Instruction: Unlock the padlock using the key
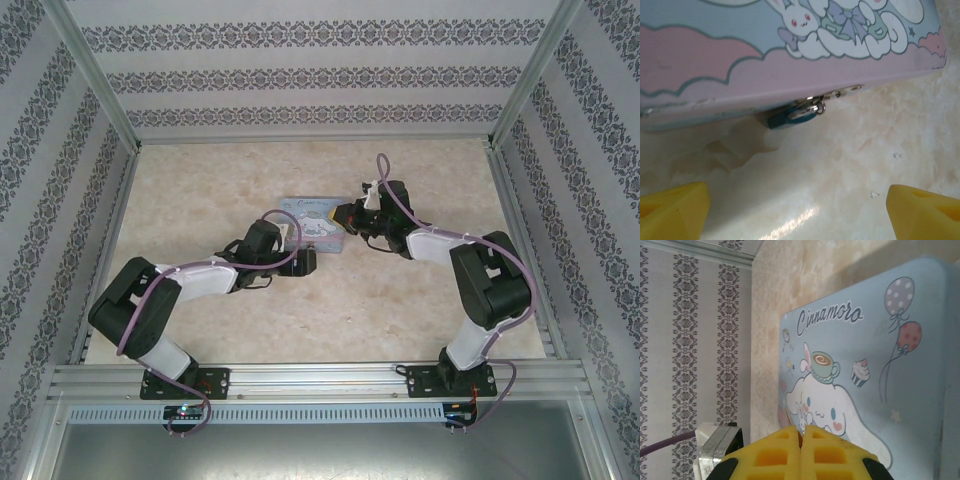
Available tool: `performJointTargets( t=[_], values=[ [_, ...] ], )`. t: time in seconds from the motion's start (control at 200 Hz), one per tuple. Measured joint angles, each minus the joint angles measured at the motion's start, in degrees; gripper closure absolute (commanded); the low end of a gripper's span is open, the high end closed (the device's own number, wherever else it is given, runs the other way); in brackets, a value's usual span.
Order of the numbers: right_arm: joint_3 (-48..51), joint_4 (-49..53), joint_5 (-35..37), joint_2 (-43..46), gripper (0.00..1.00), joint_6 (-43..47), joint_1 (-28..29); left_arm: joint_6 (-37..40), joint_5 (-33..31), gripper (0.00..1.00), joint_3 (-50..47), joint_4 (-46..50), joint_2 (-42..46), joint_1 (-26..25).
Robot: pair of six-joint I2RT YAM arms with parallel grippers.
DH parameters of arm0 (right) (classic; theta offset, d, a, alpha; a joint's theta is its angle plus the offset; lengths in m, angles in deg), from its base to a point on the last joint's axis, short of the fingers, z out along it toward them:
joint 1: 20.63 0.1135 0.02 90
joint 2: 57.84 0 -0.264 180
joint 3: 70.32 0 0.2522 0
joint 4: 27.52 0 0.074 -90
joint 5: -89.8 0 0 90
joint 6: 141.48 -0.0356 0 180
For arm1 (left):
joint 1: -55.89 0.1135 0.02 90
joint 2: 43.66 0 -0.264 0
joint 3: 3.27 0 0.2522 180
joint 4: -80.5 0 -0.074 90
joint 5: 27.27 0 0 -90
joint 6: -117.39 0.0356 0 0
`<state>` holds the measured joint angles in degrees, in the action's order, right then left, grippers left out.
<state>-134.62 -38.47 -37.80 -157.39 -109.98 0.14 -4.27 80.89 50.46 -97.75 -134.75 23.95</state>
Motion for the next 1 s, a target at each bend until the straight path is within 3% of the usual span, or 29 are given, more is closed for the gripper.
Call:
performJointTargets(
  t=[0.48,0.999],
  values=[
    [-4.22,-0.63,-1.03,-5.35,1.0,-0.04,-0.92,3.43,-0.68,0.17,2.29,-10.29,-9.09,-1.05],
    [-4.87,-2.1,-1.95,-7.08,1.0,-0.04,-2.27,4.7,-3.98,0.18,6.8,-15.04,-14.91,-3.45]
  ],
)
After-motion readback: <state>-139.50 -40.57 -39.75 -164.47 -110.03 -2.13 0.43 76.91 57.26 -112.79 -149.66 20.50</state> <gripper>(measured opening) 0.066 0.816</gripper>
